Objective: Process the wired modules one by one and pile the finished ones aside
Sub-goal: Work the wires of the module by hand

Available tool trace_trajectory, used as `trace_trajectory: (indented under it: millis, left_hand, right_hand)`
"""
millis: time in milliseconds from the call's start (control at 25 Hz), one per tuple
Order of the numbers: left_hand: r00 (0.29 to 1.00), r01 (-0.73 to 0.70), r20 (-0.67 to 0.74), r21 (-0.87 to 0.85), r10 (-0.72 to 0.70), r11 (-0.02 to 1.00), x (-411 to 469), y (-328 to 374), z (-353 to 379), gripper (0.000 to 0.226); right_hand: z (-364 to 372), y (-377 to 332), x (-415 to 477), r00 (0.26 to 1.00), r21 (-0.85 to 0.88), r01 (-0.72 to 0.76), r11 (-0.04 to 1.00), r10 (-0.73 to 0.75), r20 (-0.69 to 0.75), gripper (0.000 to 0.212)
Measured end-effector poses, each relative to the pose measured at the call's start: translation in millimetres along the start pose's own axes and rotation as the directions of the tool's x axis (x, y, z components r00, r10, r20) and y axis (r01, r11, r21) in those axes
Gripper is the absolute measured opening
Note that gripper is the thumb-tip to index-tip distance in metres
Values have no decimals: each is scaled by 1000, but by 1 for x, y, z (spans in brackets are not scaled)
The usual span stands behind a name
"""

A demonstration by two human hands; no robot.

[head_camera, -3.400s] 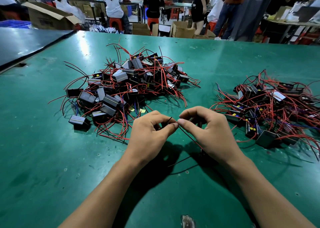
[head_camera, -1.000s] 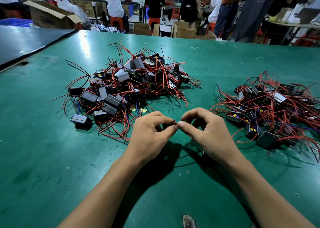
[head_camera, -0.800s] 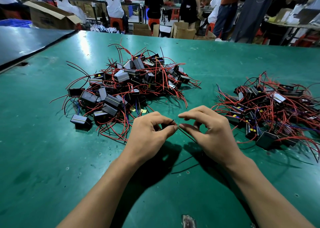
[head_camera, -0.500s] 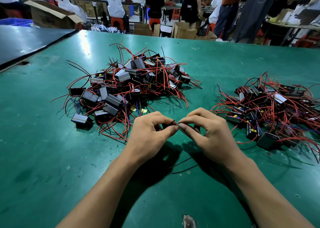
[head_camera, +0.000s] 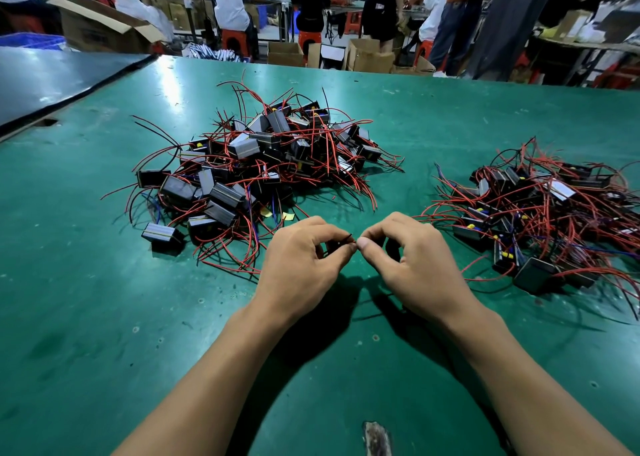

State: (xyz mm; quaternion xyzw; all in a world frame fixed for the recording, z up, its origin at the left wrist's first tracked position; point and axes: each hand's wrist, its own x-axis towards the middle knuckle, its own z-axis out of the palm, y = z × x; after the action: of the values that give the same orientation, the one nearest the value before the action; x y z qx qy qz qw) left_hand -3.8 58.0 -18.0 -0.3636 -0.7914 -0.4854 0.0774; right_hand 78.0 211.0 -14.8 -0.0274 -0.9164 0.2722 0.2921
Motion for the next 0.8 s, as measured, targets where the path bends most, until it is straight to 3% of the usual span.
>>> trace_trajectory:
  millis: [160,240,320,400,520,680,800]
  left_hand:
    - [998,65,-2,-68,-66,996,2,-4,-5,12]
    - [994,107,-6,-117,-108,987,3,-6,-7,8]
    - [992,121,-10,-119,-123,985,3,-7,-8,6]
    - [993,116,-11,-112,-118,987,3,-6,-8,5]
    - [989,144,-20,-149,-148,978,4,-5,-8,5]
    - [978,207,36,-227,-205,952,4,-4,-10,6]
    - [975,224,59,-273,-216,936,4,-4,-11,7]
  right_hand:
    - [-19,-1,1,999,159,-54,986,52,17,19]
    - [-29,-4,0,973,207,-72,976,23,230,21]
    - [-30,-7,-2,882,83,-39,996,-5,472,27]
    - [-23,-8,-4,806,-113,85,990,-2,592,29]
    - [-16,-6,-5,832,-168,151,974,-33,554,16]
    - [-17,0,-5,945,-22,23,999,-14,327,8]
    - [-18,0,-4,972,74,-78,994,59,228,9]
